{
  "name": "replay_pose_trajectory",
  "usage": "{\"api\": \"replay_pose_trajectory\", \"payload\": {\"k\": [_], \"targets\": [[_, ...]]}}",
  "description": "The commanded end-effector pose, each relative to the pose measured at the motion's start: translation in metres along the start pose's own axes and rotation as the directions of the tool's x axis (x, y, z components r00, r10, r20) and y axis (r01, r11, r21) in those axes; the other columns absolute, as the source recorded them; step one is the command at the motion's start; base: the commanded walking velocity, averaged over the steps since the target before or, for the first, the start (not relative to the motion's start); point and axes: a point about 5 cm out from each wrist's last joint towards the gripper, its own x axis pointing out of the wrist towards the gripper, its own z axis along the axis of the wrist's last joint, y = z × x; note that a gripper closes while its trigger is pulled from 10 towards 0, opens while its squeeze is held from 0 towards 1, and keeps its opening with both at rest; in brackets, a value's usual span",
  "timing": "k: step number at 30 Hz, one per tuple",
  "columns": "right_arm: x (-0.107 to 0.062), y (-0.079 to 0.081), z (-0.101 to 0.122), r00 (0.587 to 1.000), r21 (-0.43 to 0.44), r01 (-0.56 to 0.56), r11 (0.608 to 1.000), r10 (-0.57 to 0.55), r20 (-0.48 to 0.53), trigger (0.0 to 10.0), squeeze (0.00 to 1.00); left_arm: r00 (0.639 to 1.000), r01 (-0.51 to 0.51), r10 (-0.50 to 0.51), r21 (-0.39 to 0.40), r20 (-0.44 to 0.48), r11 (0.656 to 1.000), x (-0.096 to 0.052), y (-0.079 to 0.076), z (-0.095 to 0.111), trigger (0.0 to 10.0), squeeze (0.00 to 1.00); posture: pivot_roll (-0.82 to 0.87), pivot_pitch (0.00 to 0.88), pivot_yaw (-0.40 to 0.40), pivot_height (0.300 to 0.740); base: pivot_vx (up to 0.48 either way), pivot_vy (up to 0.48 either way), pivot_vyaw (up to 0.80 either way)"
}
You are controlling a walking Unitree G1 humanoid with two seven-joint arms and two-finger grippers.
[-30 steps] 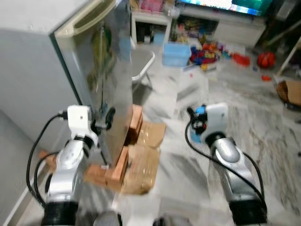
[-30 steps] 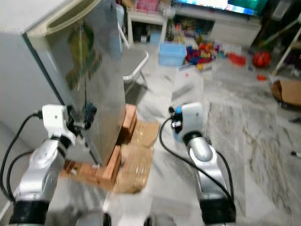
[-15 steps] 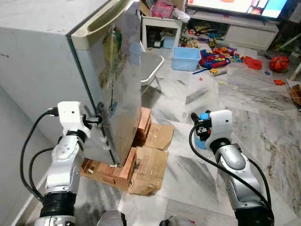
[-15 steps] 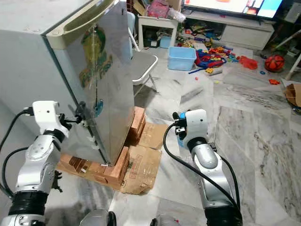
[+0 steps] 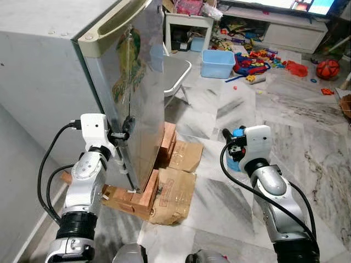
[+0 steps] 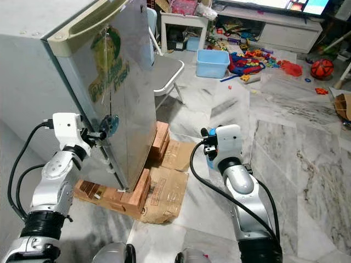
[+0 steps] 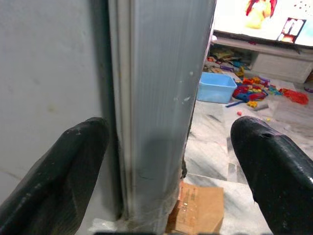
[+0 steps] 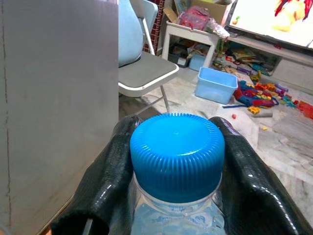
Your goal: Restocking fridge
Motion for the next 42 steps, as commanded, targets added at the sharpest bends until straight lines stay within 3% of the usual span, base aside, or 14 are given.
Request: {"api": "replay_pose_trajectory", "payload": {"k": [1,6,15,21,24,26,27,29,31,33,36,38,39,42], "targets": [[0.001,-0.004,0.009,0.999,-0.010,0.016,1.000,-0.016,0.033,10.0,0.00,0.999,0.033,-0.033,0.008,0.017,0.999,0.004,-0.007,0.004,10.0,0.00,0.01,0.051,-0.029,0.740,0.000,0.000,0.00],[0.002,-0.005,0.010,0.999,-0.015,0.016,1.000,-0.016,0.033,10.0,0.00,0.991,0.133,-0.133,0.045,0.011,0.990,0.009,-0.023,0.002,10.0,0.00,0.01,0.050,-0.031,0.740,0.000,0.000,0.00],[0.001,-0.004,0.011,0.999,-0.013,0.021,1.000,-0.020,0.036,10.0,0.00,0.981,0.188,-0.189,0.048,0.032,0.981,0.023,-0.040,0.011,10.0,0.00,0.00,0.045,-0.022,0.740,0.000,0.000,0.00],[-0.007,-0.010,0.006,0.999,-0.011,0.044,0.999,-0.044,0.014,10.0,0.00,0.954,0.291,-0.297,0.103,0.048,0.951,0.030,-0.066,0.017,10.0,0.00,0.00,0.036,-0.025,0.740,0.000,0.000,0.00],[-0.027,-0.024,-0.009,0.986,-0.014,0.154,0.988,-0.155,-0.069,10.0,0.00,0.899,0.425,-0.432,0.092,0.069,0.900,0.034,-0.102,0.029,10.0,0.00,0.00,0.030,-0.025,0.740,0.000,0.000,0.00],[-0.034,-0.030,-0.014,0.970,0.013,0.218,0.976,-0.216,-0.110,10.0,0.00,0.835,0.540,-0.546,0.091,0.063,0.837,0.029,-0.124,0.031,10.0,0.00,-0.01,0.028,-0.023,0.740,0.000,0.000,0.00],[-0.040,-0.035,-0.017,0.958,0.024,0.258,0.966,-0.252,-0.135,10.0,0.00,0.776,0.621,-0.628,0.098,0.062,0.778,0.023,-0.142,0.034,10.0,0.00,-0.01,0.026,-0.019,0.740,0.000,0.000,0.00],[-0.044,-0.038,-0.019,0.949,0.027,0.283,0.959,-0.276,-0.151,10.0,0.00,0.726,0.676,-0.684,0.110,0.064,0.728,0.017,-0.156,0.036,10.0,0.00,-0.02,0.026,-0.014,0.740,0.000,0.000,0.00],[-0.048,-0.040,-0.019,0.945,0.020,0.297,0.955,-0.291,-0.149,10.0,0.00,0.654,0.746,-0.755,0.125,0.052,0.654,0.007,-0.173,0.035,10.0,0.00,-0.02,0.025,-0.004,0.740,0.000,0.000,0.00],[-0.049,-0.041,-0.019,0.944,0.020,0.300,0.954,-0.294,-0.146,10.0,0.00,0.652,0.746,-0.757,0.138,0.052,0.652,0.005,-0.175,0.034,10.0,0.00,-0.03,0.025,0.000,0.740,0.000,0.000,0.00],[-0.047,-0.041,-0.017,0.945,0.025,0.307,0.951,-0.301,-0.131,10.0,0.00,0.720,0.678,-0.689,0.134,0.076,0.723,0.008,-0.163,0.032,10.0,0.00,-0.02,0.035,0.006,0.740,0.000,0.000,0.00],[-0.045,-0.040,-0.016,0.946,0.030,0.306,0.951,-0.301,-0.125,10.0,0.00,0.793,0.588,-0.602,0.146,0.090,0.796,0.011,-0.142,0.029,10.0,0.00,-0.02,0.034,0.000,0.740,0.000,0.000,0.00],[-0.045,-0.040,-0.016,0.946,0.030,0.306,0.951,-0.301,-0.125,10.0,0.00,0.793,0.588,-0.602,0.146,0.090,0.796,0.011,-0.142,0.029,10.0,0.00,-0.02,0.034,0.000,0.740,0.000,0.000,0.00],[-0.044,-0.037,-0.014,0.947,0.036,0.304,0.952,-0.297,-0.125,10.0,0.00,0.849,0.508,-0.522,0.139,0.087,0.850,0.013,-0.120,0.025,10.0,0.00,-0.01,0.035,-0.008,0.740,0.000,0.000,0.00]]}}
